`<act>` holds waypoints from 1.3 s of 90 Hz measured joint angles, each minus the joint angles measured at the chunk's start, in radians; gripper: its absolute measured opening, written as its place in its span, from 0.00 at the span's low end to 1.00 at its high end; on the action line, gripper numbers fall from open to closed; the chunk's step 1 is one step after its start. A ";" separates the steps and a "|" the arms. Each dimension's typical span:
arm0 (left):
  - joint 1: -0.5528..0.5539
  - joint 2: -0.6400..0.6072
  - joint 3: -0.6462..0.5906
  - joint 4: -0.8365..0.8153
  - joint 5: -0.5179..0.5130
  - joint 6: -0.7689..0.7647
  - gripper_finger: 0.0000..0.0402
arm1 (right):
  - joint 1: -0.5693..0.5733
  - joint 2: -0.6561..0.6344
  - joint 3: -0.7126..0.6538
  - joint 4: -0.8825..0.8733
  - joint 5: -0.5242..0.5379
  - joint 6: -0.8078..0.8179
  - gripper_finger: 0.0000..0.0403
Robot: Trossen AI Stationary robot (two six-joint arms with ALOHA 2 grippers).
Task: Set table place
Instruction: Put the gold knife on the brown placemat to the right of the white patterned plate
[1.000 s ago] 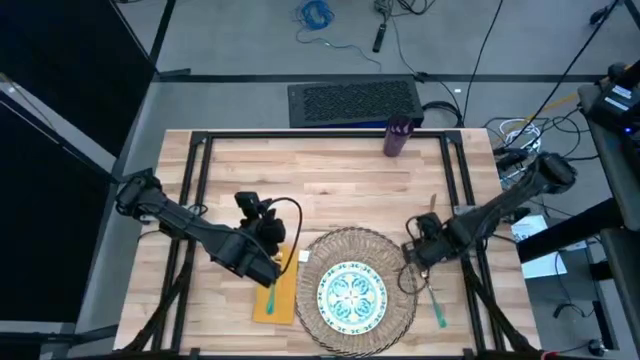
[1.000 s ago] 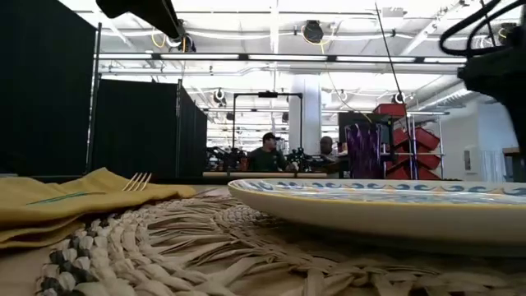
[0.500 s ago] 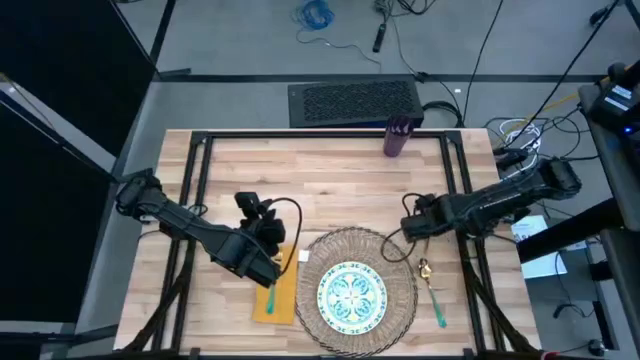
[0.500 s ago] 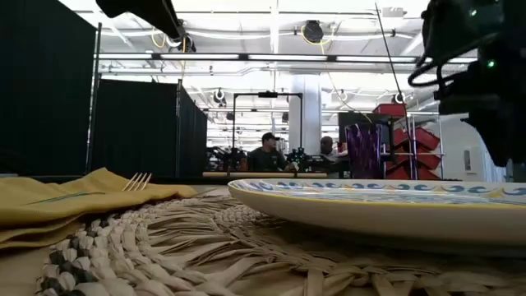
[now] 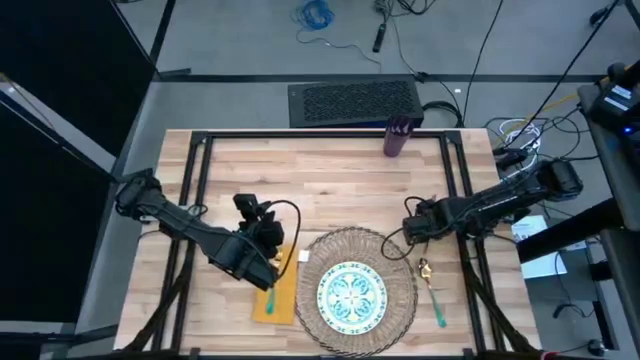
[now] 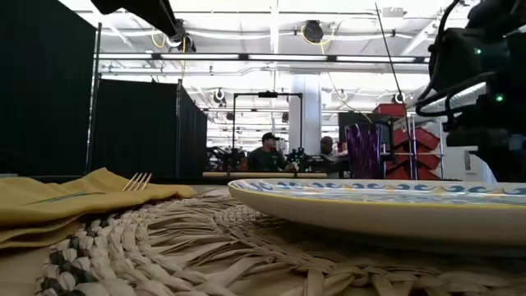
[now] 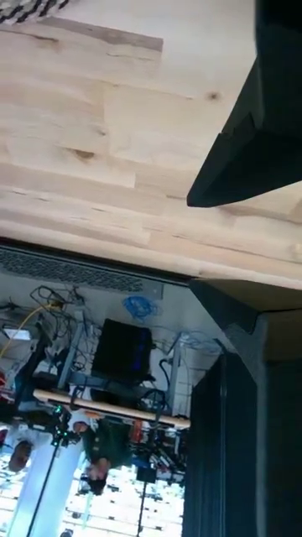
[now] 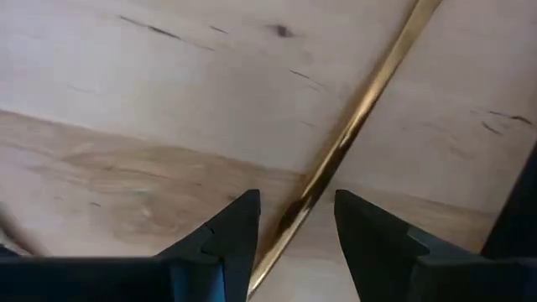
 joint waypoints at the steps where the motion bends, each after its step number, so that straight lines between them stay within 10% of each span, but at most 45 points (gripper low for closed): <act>1: 0.000 0.000 0.000 -0.001 0.000 0.000 0.34 | 0.000 0.000 0.000 0.000 0.000 0.001 0.33; 32: 0.000 0.000 0.000 0.000 0.002 0.000 0.34 | 0.000 0.001 -0.001 0.019 -0.002 -0.009 0.03; 86: -0.001 0.000 0.000 -0.004 0.006 -0.001 0.34 | -0.003 -0.022 0.236 -0.176 0.049 -0.085 0.00; 117: -0.014 -0.018 0.000 -0.038 0.002 -0.026 0.34 | 0.250 0.002 0.378 -0.088 0.058 0.146 0.00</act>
